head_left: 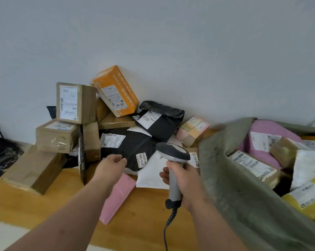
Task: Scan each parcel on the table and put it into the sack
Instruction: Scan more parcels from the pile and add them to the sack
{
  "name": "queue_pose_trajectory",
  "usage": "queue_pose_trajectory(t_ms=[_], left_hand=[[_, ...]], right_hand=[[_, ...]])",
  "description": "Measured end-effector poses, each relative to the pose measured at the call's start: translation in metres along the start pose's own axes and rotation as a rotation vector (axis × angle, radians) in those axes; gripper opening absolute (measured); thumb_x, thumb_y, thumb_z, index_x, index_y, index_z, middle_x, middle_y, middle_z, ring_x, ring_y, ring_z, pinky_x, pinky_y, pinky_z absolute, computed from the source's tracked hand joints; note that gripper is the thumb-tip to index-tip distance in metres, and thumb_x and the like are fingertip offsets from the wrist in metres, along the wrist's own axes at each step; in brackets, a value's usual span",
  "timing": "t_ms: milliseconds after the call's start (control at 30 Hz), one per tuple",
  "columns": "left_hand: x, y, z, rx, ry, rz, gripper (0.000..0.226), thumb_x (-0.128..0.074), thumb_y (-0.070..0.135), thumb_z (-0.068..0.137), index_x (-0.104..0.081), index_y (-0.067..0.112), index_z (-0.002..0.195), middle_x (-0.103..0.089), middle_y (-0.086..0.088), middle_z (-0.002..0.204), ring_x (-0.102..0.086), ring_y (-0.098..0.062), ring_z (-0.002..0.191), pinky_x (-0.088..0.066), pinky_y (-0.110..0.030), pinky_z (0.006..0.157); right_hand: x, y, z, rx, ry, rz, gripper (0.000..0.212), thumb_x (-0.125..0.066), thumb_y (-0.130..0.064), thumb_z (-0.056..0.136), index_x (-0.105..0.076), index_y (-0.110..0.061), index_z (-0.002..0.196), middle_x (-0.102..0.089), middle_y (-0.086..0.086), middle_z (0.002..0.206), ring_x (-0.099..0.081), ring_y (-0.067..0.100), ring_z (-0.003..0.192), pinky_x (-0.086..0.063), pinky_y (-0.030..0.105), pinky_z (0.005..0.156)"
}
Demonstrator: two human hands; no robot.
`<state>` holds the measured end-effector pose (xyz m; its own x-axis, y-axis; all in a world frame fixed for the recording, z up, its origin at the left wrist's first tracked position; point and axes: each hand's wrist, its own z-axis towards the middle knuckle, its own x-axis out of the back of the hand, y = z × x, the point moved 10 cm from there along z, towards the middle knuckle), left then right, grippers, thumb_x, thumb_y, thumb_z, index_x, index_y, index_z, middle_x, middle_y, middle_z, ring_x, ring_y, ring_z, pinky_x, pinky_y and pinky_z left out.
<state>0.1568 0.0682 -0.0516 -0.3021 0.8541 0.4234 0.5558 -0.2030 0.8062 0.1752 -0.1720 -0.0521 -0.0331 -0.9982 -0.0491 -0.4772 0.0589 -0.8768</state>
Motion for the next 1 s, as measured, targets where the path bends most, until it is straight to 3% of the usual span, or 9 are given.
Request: queue_pose_trajectory(t_ms=[167, 267, 367, 467, 533, 633, 733, 867, 1000], left_hand=[[0.001, -0.006, 0.033, 0.011, 0.017, 0.032, 0.044, -0.053, 0.023, 0.101, -0.047, 0.016, 0.144, -0.054, -0.005, 0.138, -0.046, -0.003, 0.074, -0.033, -0.017, 0.059], [0.000, -0.002, 0.059, 0.003, 0.039, 0.162, 0.046, -0.055, 0.024, 0.100, -0.046, 0.017, 0.144, -0.053, -0.006, 0.140, -0.046, -0.002, 0.072, -0.033, -0.016, 0.056], [0.002, 0.018, 0.083, -0.093, 0.079, 0.403, 0.046, -0.057, 0.030, 0.097, -0.049, 0.022, 0.142, -0.051, -0.005, 0.141, -0.058, -0.012, 0.101, -0.052, -0.027, 0.081], [0.008, 0.053, 0.095, -0.238, 0.168, 0.636, 0.045, -0.053, 0.035, 0.097, -0.049, 0.028, 0.142, -0.048, 0.000, 0.144, -0.045, -0.021, 0.130, -0.039, -0.043, 0.107], [0.022, 0.076, 0.096, -0.320, 0.262, 0.731, 0.044, -0.050, 0.037, 0.097, -0.049, 0.033, 0.141, -0.048, 0.005, 0.143, -0.039, -0.020, 0.134, -0.029, -0.045, 0.110], [0.052, 0.088, 0.098, -0.353, 0.376, 0.796, 0.046, -0.050, 0.040, 0.096, -0.047, 0.037, 0.142, -0.043, 0.008, 0.145, -0.026, -0.021, 0.137, -0.016, -0.045, 0.114], [0.094, 0.076, 0.107, -0.267, 0.422, 0.754, 0.050, -0.053, 0.040, 0.094, -0.043, 0.036, 0.143, -0.031, 0.004, 0.153, -0.013, -0.025, 0.142, -0.006, -0.048, 0.117], [0.158, 0.045, 0.123, -0.145, 0.495, 0.703, 0.065, -0.055, 0.043, 0.091, -0.031, 0.032, 0.151, -0.020, -0.003, 0.159, -0.005, -0.026, 0.147, -0.005, -0.051, 0.118], [0.202, 0.005, 0.150, -0.015, 0.398, 0.692, 0.073, -0.055, 0.054, 0.089, -0.022, 0.038, 0.152, -0.010, -0.004, 0.163, 0.001, -0.029, 0.150, -0.004, -0.054, 0.119]], right_hand=[[-0.020, 0.001, 0.034, -0.037, 0.008, -0.036, 0.014, -0.069, -0.021, 0.090, -0.066, -0.012, 0.102, -0.075, 0.007, 0.093, -0.074, 0.021, 0.090, -0.060, 0.036, 0.086], [-0.030, 0.003, 0.062, -0.072, -0.001, -0.068, 0.016, -0.068, -0.022, 0.091, -0.066, -0.014, 0.104, -0.075, 0.005, 0.096, -0.074, 0.018, 0.089, -0.060, 0.031, 0.082], [-0.043, 0.005, 0.089, -0.117, -0.029, -0.071, 0.017, -0.068, -0.022, 0.091, -0.066, -0.011, 0.104, -0.075, 0.008, 0.096, -0.074, 0.019, 0.089, -0.060, 0.029, 0.077], [-0.064, 0.004, 0.113, -0.151, -0.072, -0.084, 0.015, -0.068, -0.021, 0.090, -0.067, -0.010, 0.100, -0.075, 0.010, 0.091, -0.074, 0.026, 0.089, -0.061, 0.033, 0.077], [-0.083, 0.001, 0.125, -0.161, -0.109, -0.111, 0.012, -0.069, -0.022, 0.088, -0.068, -0.012, 0.095, -0.076, 0.011, 0.088, -0.073, 0.030, 0.092, -0.061, 0.042, 0.084], [-0.116, -0.006, 0.130, -0.153, -0.169, -0.119, 0.008, -0.069, -0.020, 0.090, -0.067, -0.016, 0.096, -0.075, 0.012, 0.096, -0.075, 0.024, 0.089, -0.061, 0.034, 0.082], [-0.145, -0.015, 0.128, -0.120, -0.217, -0.124, 0.006, -0.067, -0.018, 0.091, -0.066, -0.016, 0.097, -0.074, 0.014, 0.099, -0.074, 0.024, 0.091, -0.061, 0.027, 0.075], [-0.179, -0.022, 0.123, -0.074, -0.217, -0.128, 0.007, -0.066, -0.018, 0.091, -0.067, -0.015, 0.096, -0.074, 0.013, 0.096, -0.074, 0.025, 0.091, -0.061, 0.029, 0.076], [-0.220, -0.022, 0.112, -0.049, -0.209, -0.101, 0.009, -0.069, -0.020, 0.089, -0.069, -0.015, 0.097, -0.075, 0.009, 0.092, -0.074, 0.023, 0.089, -0.060, 0.032, 0.079]])
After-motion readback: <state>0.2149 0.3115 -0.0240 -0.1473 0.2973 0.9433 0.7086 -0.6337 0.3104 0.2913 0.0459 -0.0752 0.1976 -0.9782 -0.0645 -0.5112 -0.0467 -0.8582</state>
